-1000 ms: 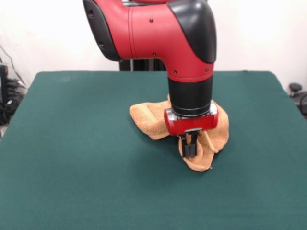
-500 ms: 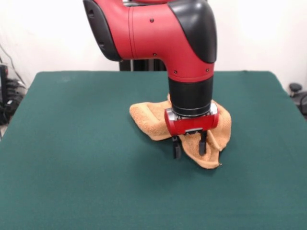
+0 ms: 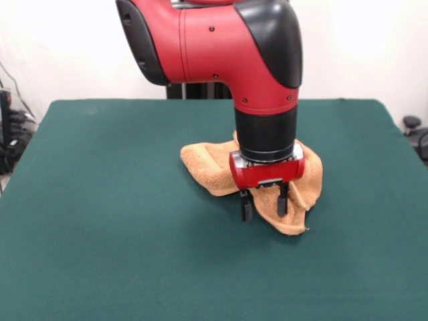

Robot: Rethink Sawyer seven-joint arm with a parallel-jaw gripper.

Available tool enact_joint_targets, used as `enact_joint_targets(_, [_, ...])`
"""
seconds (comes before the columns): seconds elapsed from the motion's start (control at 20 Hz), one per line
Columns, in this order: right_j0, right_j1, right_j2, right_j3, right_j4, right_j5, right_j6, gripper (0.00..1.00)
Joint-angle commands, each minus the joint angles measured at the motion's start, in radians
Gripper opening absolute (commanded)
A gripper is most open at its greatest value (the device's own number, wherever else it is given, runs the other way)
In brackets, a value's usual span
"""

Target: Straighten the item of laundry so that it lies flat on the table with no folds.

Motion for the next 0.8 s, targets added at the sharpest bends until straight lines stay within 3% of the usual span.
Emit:
enact_joint_targets(0.05, [0.005,0.022,0.128,0.013,-0.049,0.039,-0.043,1.00])
enact_joint_targets(0.4, [-0.064,0.042,0.229,0.030,-0.071,-0.049,-0.076,1.00])
enact_joint_targets(0.8, [-0.094,0.059,0.278,0.032,-0.093,-0.027,-0.082,1.00])
